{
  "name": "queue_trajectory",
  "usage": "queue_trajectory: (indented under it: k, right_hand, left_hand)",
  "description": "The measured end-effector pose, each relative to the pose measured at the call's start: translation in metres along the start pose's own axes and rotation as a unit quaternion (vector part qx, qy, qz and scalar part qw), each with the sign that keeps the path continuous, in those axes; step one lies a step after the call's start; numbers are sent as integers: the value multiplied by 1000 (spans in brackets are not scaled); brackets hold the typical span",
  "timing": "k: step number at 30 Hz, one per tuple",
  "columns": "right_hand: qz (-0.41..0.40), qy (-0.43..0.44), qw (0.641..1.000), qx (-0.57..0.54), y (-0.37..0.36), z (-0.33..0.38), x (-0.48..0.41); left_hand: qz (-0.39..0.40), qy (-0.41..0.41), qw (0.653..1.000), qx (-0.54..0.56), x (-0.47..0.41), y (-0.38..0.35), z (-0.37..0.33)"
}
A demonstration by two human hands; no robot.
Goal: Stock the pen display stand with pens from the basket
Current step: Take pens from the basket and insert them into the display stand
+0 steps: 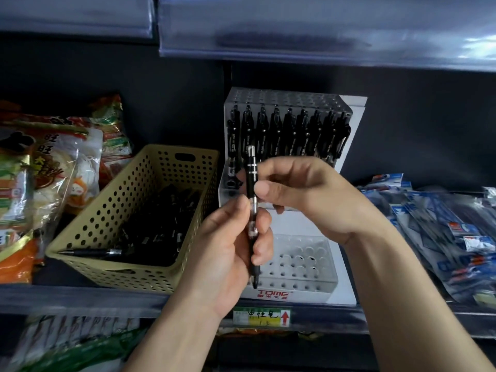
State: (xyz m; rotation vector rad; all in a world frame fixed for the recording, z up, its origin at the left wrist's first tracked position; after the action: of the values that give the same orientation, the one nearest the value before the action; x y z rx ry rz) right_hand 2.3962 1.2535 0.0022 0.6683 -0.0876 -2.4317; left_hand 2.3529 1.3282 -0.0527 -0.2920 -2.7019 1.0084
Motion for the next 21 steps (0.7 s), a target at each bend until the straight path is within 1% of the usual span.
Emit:
queue_trajectory:
  k: [2,4,7,9,10,12,15,16,21]
  right_hand:
    - [-35,12,997,-67,4,4,0]
    - [-87,23,991,-100,11,7,-1]
    - [-181,47,980,-73,29,12,1]
    - [-251,71,964,-40,45,19,6]
    - [-286,85,954,-33,53,24,9]
    - [-341,119,932,-8,69,35,17]
    - [-404,157,899,72,88,50,29]
    - [-420,166,887,98,92,54,33]
    - [-447,184,852,204,100,59,42]
  left_hand:
    - [10,4,1000,-26,0,-2,1]
    - [2,14,998,-69,-2,0,4]
    - [-30,17,989,-144,-2,3,7]
    - [-75,-10,968,-239,-2,7,5]
    - [-100,-34,945,-308,-1,9,2]
    - [-148,-103,878,-444,2,11,-8]
    - [-204,-199,787,-547,10,11,-24]
    - [-218,-217,763,-568,12,10,-28]
    - [-271,-252,680,-634,17,14,-45]
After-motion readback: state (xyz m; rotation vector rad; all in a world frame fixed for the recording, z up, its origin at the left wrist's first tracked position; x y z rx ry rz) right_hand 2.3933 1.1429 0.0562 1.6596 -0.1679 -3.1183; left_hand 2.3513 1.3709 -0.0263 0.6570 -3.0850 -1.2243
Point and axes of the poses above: each hand's wrist, its own x-axis away from the middle knuckle, its own y-axis out of the back of the hand, z = x × y, the point moved 8 cm from there along -x, towards the middle knuckle, and after that the axes turned 15 degrees about y, right-handed, at the moved point
